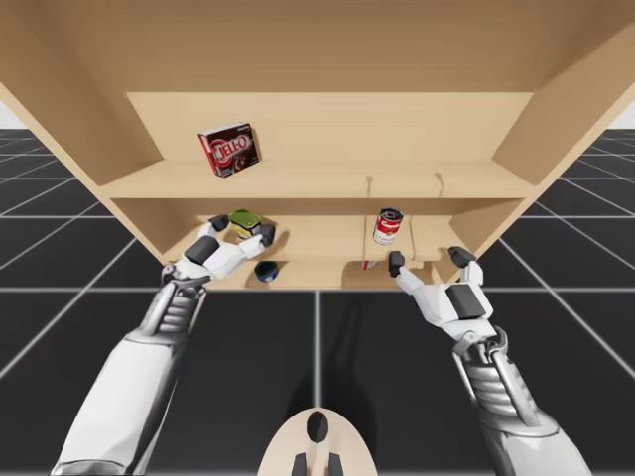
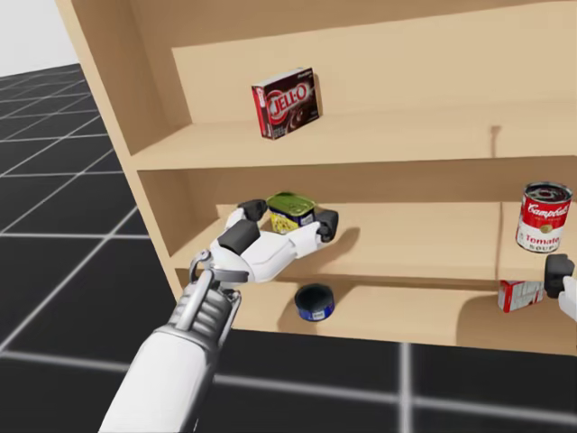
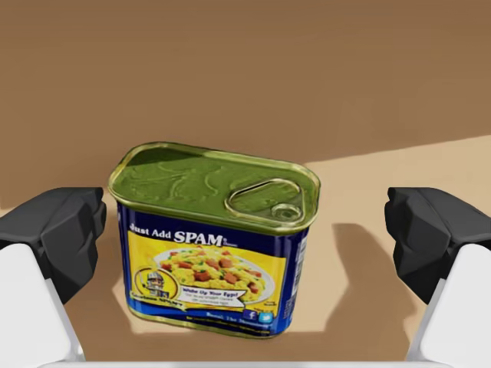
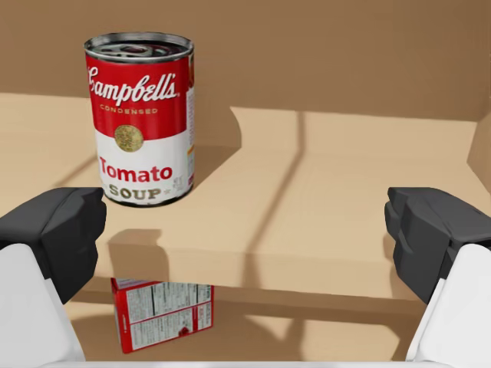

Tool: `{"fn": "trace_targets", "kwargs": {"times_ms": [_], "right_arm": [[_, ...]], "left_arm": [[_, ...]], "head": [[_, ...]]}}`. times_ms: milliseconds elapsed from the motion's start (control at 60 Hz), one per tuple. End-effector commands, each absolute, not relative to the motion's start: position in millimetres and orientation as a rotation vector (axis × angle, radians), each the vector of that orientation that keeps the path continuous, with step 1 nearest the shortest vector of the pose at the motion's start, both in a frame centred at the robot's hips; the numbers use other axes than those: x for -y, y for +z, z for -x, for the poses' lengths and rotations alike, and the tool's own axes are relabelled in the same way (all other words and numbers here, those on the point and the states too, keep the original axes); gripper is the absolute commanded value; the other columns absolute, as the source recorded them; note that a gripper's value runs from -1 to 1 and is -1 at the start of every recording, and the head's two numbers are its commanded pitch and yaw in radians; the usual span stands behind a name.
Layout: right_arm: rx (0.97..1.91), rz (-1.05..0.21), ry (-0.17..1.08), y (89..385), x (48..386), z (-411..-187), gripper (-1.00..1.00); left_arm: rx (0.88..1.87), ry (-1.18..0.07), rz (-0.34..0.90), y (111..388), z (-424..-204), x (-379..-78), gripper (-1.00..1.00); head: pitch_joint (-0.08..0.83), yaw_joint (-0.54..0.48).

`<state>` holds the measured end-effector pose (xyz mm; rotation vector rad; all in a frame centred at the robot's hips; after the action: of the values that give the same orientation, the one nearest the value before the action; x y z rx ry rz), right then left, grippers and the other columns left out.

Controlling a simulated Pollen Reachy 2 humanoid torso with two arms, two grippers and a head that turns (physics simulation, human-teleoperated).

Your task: Retrieve the spam can from the shelves.

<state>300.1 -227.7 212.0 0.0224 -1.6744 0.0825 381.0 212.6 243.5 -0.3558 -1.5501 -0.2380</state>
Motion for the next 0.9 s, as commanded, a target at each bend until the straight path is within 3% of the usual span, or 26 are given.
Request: {"fn": "trace_targets", "kwargs": {"times_ms": [17,167,183,217,233,250,267,583,900], "right_arm": [[1.676,-0.022,0.075,211.2,226.3,-299.7,-1.0],[1.68,-0.019,0.074,211.6,227.4,-299.4,-1.0],[1.68,-0.019,0.074,211.6,227.4,-299.3,-1.0],[1.681,-0.019,0.075,211.7,227.5,-299.2,-1.0],[1.681,-0.019,0.075,211.7,227.6,-299.1,-1.0],[1.682,-0.019,0.075,211.7,227.6,-299.1,-1.0],[1.682,-0.019,0.075,211.7,227.8,-299.2,-1.0],[1.685,-0.015,0.074,211.3,229.3,-299.6,-1.0],[1.691,-0.013,0.071,212.4,230.1,-299.3,-1.0]], "left_arm": [[1.516,-0.219,0.36,234.3,-401.5,-210.0,-1.0],[1.493,-0.223,0.37,228.9,-406.4,-206.0,-1.0],[1.494,-0.222,0.368,228.4,-406.8,-205.8,-0.88],[1.499,-0.219,0.354,227.0,-408.0,-204.8,-0.5],[1.499,-0.22,0.36,227.0,-408.2,-204.9,0.51],[1.501,-0.22,0.36,226.8,-408.2,-204.9,0.82],[1.501,-0.219,0.361,226.6,-408.2,-204.8,0.97],[1.59,-0.253,0.378,243.1,-400.5,-205.1,1.0],[1.718,-0.279,0.328,273.3,-359.4,-209.5,1.0]], "head": [[0.414,0.27],[0.416,0.27],[0.417,0.27],[0.417,0.27],[0.417,0.27],[0.417,0.27],[0.417,0.27],[0.416,0.26],[0.412,0.26]]}}
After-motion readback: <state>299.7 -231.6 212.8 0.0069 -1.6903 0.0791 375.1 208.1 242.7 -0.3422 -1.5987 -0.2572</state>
